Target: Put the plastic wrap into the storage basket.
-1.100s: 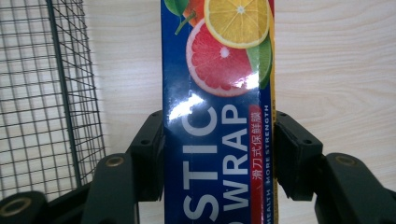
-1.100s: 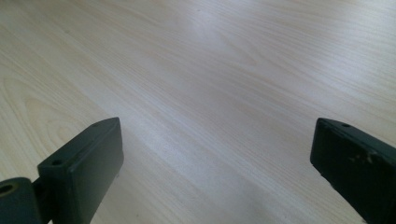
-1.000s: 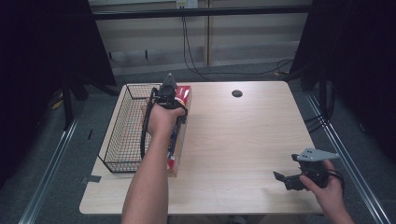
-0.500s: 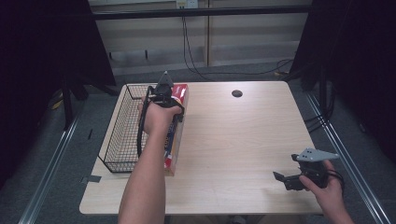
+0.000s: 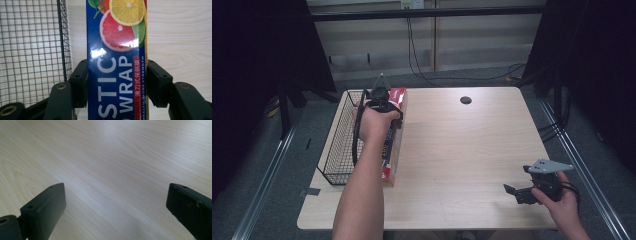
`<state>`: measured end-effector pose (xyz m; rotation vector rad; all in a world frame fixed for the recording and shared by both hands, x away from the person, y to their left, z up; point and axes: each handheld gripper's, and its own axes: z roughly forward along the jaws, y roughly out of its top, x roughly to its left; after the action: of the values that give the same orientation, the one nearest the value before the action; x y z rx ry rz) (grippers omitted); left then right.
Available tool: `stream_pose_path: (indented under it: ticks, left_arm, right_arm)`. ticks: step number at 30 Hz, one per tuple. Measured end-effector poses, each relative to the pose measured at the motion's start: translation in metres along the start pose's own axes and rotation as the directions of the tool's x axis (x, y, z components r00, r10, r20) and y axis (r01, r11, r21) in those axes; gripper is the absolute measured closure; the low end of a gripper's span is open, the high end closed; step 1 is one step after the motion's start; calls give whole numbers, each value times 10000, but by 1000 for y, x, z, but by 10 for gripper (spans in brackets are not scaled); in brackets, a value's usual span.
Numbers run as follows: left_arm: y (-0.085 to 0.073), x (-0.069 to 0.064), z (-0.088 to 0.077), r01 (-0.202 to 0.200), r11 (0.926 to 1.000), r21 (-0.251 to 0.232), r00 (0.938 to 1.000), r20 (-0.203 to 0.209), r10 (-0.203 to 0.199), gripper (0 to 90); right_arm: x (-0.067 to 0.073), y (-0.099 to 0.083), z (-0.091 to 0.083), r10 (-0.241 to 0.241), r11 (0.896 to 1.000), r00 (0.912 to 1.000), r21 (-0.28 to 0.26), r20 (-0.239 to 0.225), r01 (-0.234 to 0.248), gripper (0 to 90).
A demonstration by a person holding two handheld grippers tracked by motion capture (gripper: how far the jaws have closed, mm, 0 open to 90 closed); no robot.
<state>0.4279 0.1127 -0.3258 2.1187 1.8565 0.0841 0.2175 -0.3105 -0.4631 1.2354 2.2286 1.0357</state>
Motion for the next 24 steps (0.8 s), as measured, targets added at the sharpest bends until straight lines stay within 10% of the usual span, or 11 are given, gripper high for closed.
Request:
stream_pose_path:
  ticks: [24]
  left_arm:
    - [0,26,-11,610,9981,-72,9981,-126,-611,443]
  right_arm:
    - [-1,0,0,-18,10000,10000,-5,41,18,26]
